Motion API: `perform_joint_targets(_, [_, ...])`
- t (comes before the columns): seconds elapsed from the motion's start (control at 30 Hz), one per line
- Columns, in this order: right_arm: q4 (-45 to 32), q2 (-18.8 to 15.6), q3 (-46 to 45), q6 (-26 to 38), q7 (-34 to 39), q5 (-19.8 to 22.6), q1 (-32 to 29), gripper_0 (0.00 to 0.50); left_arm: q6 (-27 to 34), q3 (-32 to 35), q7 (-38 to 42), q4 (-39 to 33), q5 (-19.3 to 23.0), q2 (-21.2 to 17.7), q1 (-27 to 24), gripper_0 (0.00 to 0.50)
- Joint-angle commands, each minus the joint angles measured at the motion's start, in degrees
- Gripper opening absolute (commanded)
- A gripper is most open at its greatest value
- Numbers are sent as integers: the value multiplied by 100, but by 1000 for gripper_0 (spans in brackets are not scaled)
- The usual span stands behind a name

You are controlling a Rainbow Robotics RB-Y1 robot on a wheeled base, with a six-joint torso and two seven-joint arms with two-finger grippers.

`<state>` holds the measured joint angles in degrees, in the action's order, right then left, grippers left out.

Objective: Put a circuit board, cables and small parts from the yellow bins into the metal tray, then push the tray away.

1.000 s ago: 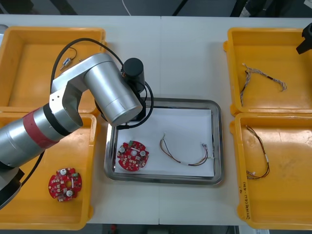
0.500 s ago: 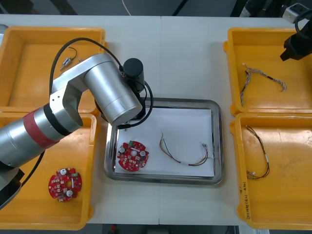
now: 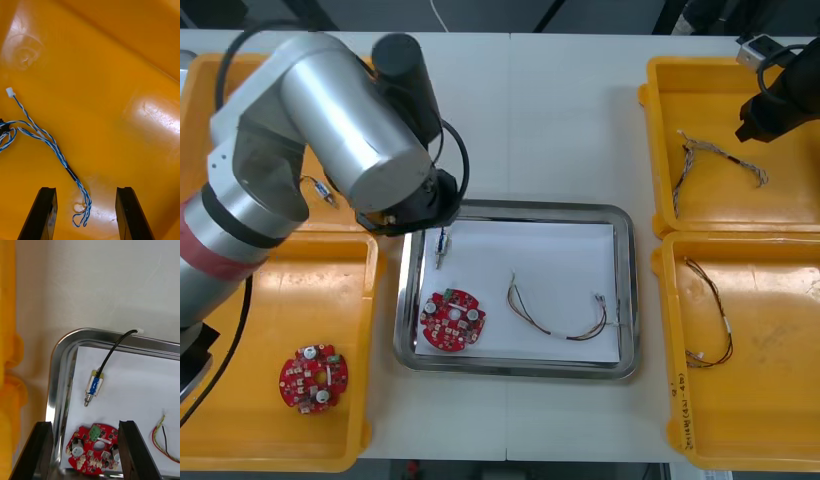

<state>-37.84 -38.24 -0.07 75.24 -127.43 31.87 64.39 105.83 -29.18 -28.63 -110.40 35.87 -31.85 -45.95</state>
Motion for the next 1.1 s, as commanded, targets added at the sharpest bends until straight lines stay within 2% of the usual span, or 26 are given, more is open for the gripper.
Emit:
perform_joint_targets(0.03, [-83,18,254,-203,-344,-41,12,447,386,765,-1048,-306,395,-410,7,500])
perform_joint_targets(0.3, [347,18,166,-590,-616,-67,-5,449,417,1565,-2042,-95,544,-647,-2,500])
perform_joint_targets(0.57, [743,36,-72,-686,-809,-67,-5,448,417,2163,-3184,740,456,-700,-309,500])
perform_joint_targets(0.73, [910,71,-247,-739,-862,-58,-5,449,403,2426,-4037,1513,228,-700,-564,500])
perform_joint_targets(0.93, [1253,106,-247,-1073,-862,135,-5,447,-273,2497,-4766,2269,-9,-700,-722,500])
perform_joint_targets(1.1, [1261,176,-247,-1126,-818,100,-5,447,-985,2514,-5452,2911,8,-691,-863,500])
